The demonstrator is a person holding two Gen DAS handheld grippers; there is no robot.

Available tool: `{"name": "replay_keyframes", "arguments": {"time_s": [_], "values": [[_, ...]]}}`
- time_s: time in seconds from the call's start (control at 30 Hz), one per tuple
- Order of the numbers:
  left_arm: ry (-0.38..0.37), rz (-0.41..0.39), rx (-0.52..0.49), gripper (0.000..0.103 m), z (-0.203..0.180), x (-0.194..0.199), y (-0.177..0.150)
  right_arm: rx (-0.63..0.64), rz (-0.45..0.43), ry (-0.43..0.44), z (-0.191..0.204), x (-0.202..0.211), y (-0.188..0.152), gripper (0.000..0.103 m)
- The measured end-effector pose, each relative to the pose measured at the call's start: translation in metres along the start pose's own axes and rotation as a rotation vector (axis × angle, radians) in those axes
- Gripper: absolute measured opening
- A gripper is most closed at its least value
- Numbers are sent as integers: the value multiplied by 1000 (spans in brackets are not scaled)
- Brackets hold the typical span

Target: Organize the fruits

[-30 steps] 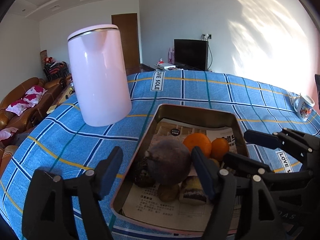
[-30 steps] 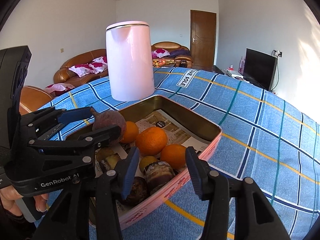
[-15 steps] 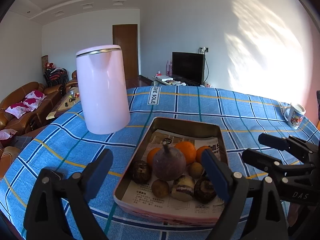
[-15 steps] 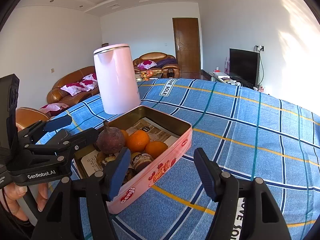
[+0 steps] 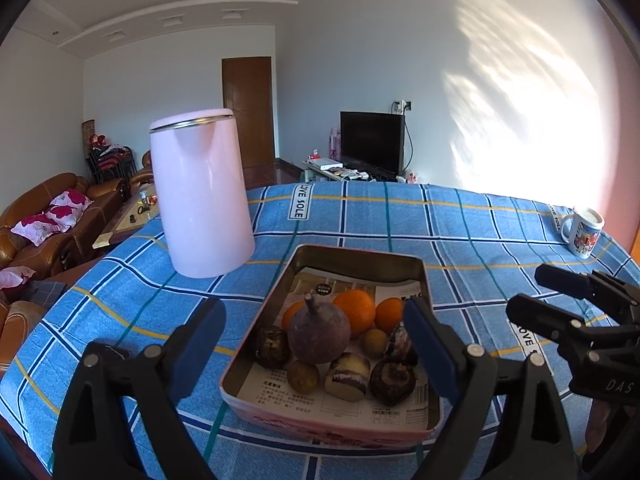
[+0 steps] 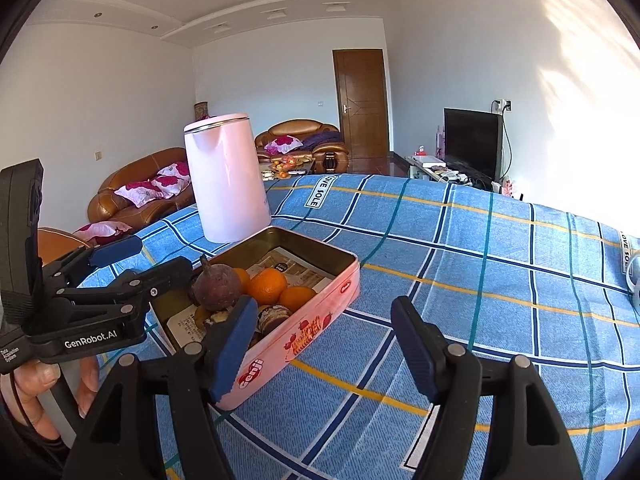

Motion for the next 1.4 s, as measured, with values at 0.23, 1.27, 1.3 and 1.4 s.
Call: {"name": "replay_keyframes", "arguments": {"time_s": [0.23, 1.27, 1.3, 1.4], "values": [[0, 1, -9, 93, -5, 0, -1, -16, -11, -3, -6, 6, -1, 71], [-2, -25, -38, 102, -18, 9, 6, -26, -48, -25, -18, 25, 1, 72], [-1, -28, -40, 103, -19, 10, 6, -25, -50, -28, -19, 26, 1, 72], [2, -35, -41, 103, -20, 12, 8, -23, -57, -30, -20, 28, 2, 72]]}}
Point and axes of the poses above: each gripper's, at about its wrist camera, not at the fingertips, and x roughly against the way its jaws point, z to its left, y to its top, the point moved 8 cm from there along -x, roughly the way its jaws point, and after that the axes turned 10 degrees about -x, right-handed, at the moved point
